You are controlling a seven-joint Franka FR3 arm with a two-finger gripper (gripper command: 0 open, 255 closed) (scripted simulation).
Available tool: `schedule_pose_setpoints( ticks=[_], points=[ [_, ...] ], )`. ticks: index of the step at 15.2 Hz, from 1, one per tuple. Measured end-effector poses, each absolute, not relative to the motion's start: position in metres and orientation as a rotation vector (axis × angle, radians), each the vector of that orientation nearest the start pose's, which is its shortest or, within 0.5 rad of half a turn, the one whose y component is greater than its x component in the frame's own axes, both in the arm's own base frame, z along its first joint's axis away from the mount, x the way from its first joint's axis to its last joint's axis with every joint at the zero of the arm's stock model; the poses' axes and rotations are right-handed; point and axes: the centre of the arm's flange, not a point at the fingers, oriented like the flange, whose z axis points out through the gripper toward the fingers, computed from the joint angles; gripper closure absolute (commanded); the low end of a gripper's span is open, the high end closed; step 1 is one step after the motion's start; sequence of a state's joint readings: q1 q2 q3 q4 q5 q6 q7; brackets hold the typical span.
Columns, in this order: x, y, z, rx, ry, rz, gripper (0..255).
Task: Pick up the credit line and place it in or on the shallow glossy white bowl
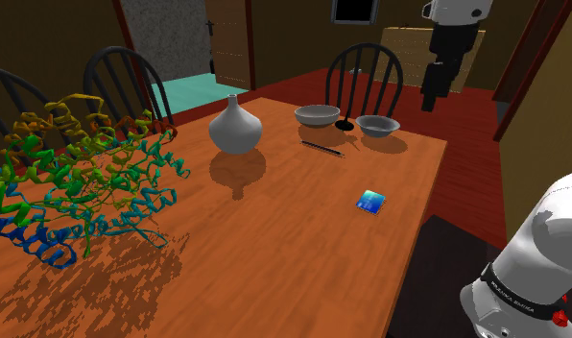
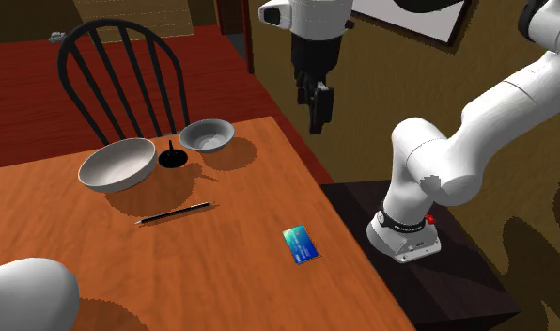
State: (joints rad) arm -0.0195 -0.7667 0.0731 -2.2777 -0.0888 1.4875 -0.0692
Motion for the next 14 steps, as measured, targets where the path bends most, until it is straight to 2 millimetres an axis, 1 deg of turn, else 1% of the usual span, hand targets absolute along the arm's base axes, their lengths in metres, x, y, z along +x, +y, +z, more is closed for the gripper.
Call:
schedule_pose_setpoints(
  ticks=[1,2,3,5,6,7,8,10,11,13,14],
  points=[
    [0.304,0.014,0.614,-3.276,-0.157,0.045,0],
    [0.303,0.017,0.610,-3.279,-0.103,0.040,0],
    [0.300,0.021,0.601,-3.281,-0.007,0.031,0],
    [0.297,0.034,0.582,-3.273,0.232,0.009,0],
    [0.294,0.038,0.568,-3.260,0.365,-0.003,0],
    [0.293,0.044,0.558,-3.243,0.495,-0.015,0],
    [0.294,0.054,0.548,-3.220,0.623,-0.027,0],
    [0.293,0.065,0.527,-3.154,0.890,-0.052,0],
    [0.296,0.074,0.513,-3.115,1.016,-0.062,0],
    [0.301,0.084,0.490,-3.014,1.272,-0.087,0],
    [0.306,0.086,0.477,-2.956,1.398,-0.097,0]
  ],
)
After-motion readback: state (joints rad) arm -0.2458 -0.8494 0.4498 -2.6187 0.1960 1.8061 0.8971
